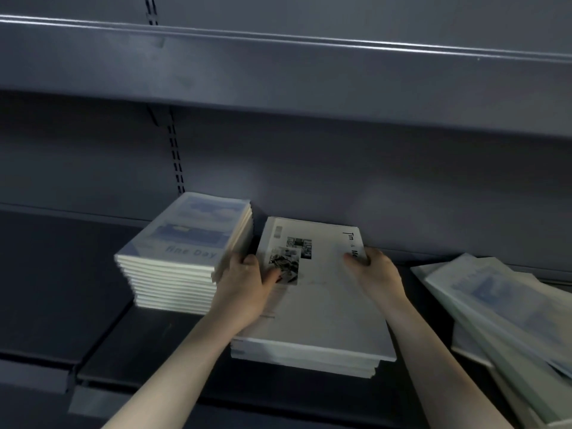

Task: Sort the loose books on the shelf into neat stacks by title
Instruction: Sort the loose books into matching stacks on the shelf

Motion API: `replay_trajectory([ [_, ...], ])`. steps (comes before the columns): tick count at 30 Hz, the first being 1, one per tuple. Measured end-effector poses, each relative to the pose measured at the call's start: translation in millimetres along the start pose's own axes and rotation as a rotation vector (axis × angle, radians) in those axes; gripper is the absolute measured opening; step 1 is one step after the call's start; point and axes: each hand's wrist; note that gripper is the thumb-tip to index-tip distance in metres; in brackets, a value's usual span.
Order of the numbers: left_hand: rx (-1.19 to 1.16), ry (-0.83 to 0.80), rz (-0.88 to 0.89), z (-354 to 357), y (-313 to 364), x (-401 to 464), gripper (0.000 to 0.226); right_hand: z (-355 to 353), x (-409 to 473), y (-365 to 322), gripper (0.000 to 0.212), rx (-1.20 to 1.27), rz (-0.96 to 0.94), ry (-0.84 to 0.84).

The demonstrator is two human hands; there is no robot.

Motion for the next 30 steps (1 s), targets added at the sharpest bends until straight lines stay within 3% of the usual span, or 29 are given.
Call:
replay_trajectory([
  [7, -0.08, -0.118, -0.038, -3, 9, 19, 0.03, 4, 9, -2, 0.036, -0.012, 0.011, 0.015],
  [13, -0.08, -0.12, -0.064, -2, 12, 23, 0.034, 4, 11, -2, 0.04, -0.035, 0.008, 0.006],
  [16, -0.023, -0.074, -0.018, -5, 12, 18, 0.031, -1, 9, -3, 0.038, -0.069, -0.032, -0.049],
  [25, 0.127, 0.085, 0.158, -4, 57, -14, 0.066, -56, 3, 35, 0.039, -0.316, -0.07, -0.024],
  [30, 0.098, 0.058, 0.255, 16, 96, -32, 0.058, -103, -8, 73, 0.047, -0.422, 0.004, 0.018],
])
Point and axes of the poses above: each hand's wrist, its own x-axis towards the middle knuckle, its own z-axis out of the palm, y = z × x, and after that the axes turned 12 degrees about -z, right-handed
